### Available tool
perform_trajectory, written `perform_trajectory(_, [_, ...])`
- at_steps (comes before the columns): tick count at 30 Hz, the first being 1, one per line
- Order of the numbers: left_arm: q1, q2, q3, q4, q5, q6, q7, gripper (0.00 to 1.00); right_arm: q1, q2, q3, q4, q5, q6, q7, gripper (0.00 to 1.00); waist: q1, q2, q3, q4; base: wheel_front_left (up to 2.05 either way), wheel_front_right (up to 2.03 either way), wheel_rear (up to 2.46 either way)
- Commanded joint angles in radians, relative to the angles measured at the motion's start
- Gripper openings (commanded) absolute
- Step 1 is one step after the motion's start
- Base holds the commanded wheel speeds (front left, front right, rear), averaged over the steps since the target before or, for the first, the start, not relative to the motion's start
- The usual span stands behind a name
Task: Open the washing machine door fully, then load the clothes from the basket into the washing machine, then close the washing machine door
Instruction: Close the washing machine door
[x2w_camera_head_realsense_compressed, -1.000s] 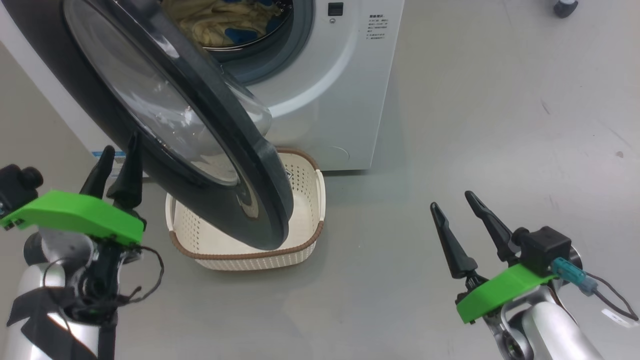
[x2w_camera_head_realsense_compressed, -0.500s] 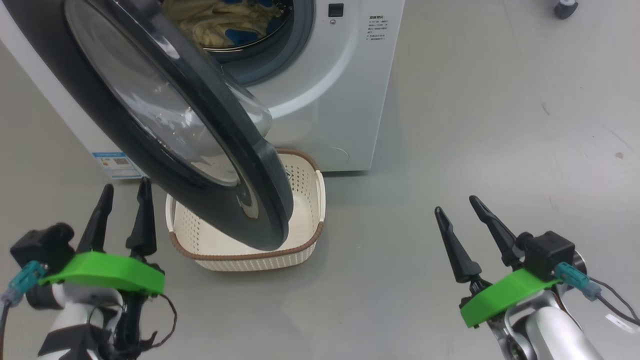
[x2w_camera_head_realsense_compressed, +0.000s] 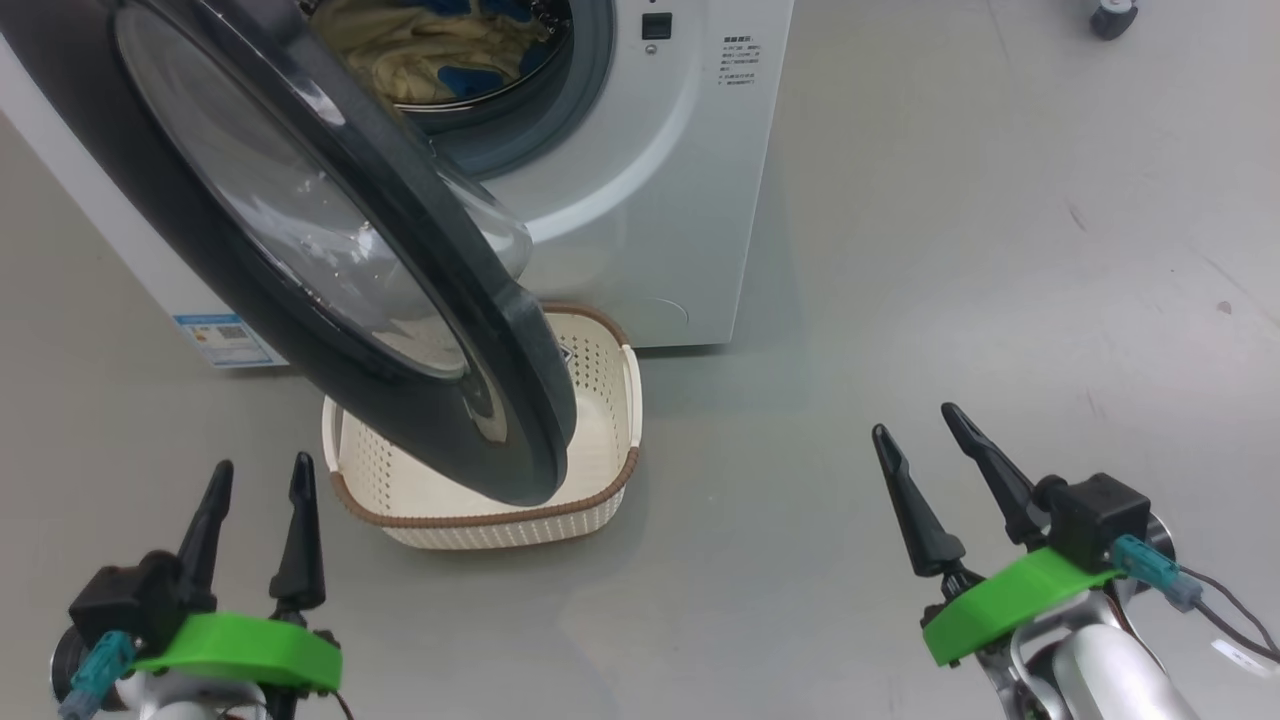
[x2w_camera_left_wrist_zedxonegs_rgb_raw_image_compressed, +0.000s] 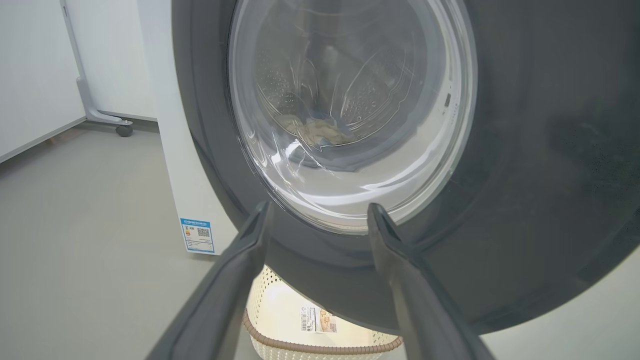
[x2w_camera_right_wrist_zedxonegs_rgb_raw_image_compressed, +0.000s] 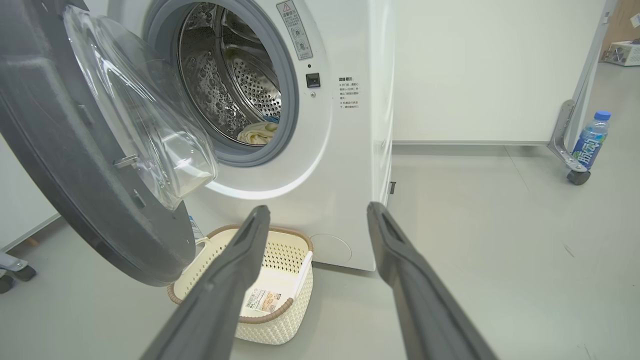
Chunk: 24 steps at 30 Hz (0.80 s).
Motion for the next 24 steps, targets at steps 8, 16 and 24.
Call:
perform_trajectory(8, [0.070,-0.029,0.057,-0.115,0.123,-0.002,-0.012,1.00,-0.018,-0.007,0.024,-0.024,-0.001,0.004,-0.007,1.00,0.0000,-0.0001,-0.010,-0.006,0.00,0.00,0.00])
perform_trajectory(16, [0.152,-0.078,0.080,-0.174,0.178,-0.002,-0.012,1.00,-0.005,-0.006,0.035,-0.016,0.006,0.004,-0.007,1.00,0.0000,-0.0001,-0.036,-0.020,0.00,0.00,0.00])
perform_trajectory(24, [0.177,-0.096,0.089,-0.191,0.172,-0.002,-0.012,1.00,0.006,-0.006,0.031,-0.019,0.006,0.004,-0.007,1.00,0.0000,-0.0001,-0.041,-0.022,0.00,0.00,0.00])
